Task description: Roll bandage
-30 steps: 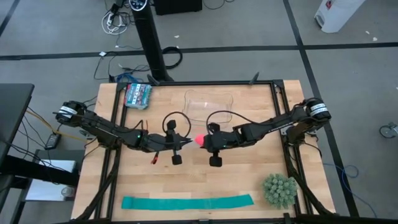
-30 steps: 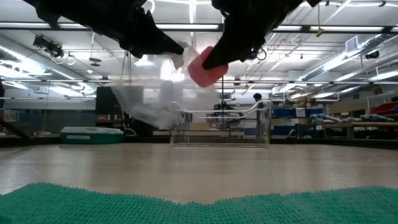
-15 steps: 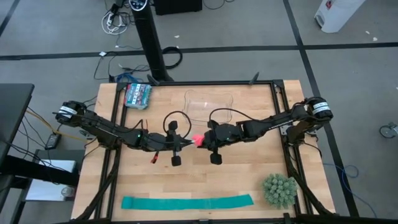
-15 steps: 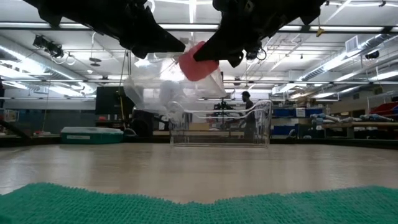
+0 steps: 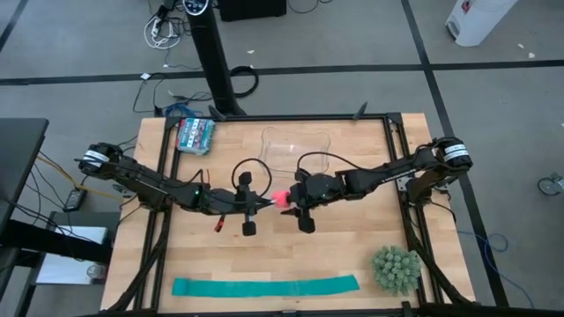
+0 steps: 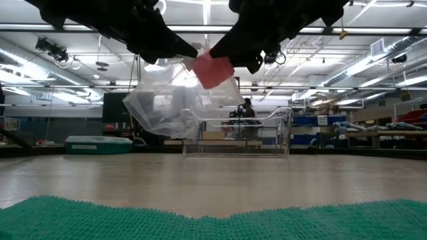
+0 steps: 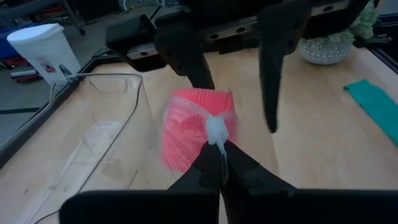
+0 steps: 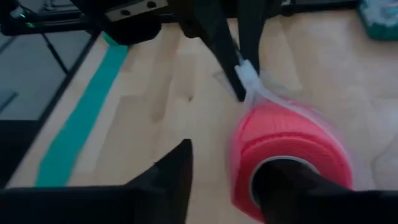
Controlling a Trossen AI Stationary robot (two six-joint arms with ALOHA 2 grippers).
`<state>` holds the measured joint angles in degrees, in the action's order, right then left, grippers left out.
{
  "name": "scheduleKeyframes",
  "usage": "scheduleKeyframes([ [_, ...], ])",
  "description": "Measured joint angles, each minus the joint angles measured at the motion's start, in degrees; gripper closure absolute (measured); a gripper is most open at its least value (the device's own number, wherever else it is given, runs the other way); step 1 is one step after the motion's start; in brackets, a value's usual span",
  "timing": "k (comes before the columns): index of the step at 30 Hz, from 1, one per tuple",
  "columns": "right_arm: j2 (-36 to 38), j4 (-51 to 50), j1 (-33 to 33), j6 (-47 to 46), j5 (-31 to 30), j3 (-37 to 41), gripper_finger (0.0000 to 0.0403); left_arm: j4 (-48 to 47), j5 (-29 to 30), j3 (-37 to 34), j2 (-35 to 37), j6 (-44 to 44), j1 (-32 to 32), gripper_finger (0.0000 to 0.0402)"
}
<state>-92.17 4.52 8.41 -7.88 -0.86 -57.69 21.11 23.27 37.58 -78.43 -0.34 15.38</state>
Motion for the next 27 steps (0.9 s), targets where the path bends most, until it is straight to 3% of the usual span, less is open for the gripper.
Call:
scheduleKeyframes([
  [6,2.97,-2.77,0.21,-1.62,2.28,-0.04,0.0209,2.84,1.05,0.00,-0.02,-0.61,0.00,0.0396],
  [11,8.05,-6.68,0.63,-2.74,-0.09,-0.13,0.0213,4.95,1.35,0.00,-0.02,-1.60,0.00,0.0396],
  [21,10.86,-13.51,1.66,1.00,-0.86,-0.09,0.0225,9.55,0.92,0.00,-0.04,-1.68,-0.39,0.0396],
  [24,11.06,-10.64,2.77,2.91,-3.89,-0.04,0.0229,9.61,0.76,0.00,-0.04,-1.81,-0.39,0.0396],
  [27,10.09,-9.45,3.31,5.45,-2.60,-1.85,0.0232,9.81,0.46,0.00,-0.04,-1.60,-0.56,0.0396],
])
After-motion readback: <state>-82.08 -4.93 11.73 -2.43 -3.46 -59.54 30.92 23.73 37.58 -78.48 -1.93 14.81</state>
